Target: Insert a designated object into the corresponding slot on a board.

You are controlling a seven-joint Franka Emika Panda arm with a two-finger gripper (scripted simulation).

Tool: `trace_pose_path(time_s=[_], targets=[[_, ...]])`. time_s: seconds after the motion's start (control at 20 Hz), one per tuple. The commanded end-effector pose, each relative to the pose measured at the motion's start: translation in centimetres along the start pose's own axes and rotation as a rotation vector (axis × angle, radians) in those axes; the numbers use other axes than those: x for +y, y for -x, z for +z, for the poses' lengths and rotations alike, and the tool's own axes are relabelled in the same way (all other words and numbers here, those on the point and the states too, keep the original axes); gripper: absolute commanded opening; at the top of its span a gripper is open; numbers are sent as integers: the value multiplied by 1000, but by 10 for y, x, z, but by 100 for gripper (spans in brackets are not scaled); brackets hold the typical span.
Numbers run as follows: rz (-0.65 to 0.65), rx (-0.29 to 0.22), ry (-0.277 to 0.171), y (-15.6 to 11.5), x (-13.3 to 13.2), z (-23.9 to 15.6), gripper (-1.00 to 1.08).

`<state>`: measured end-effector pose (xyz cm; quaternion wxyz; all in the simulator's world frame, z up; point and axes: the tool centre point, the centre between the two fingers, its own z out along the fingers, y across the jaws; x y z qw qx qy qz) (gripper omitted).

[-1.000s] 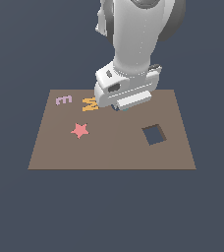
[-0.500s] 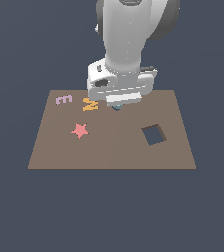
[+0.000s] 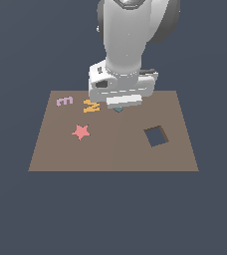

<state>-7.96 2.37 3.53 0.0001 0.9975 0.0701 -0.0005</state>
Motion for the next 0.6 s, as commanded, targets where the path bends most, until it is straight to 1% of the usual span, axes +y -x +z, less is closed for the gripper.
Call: trace_pose_path(time_s=[0.0, 0.05, 0.1, 0.55], targets=[[2, 0, 0, 0, 0, 4, -100], [2, 0, 0, 0, 0, 5, -100], [2, 0, 0, 0, 0, 5, 100], [2, 0, 0, 0, 0, 5, 100]])
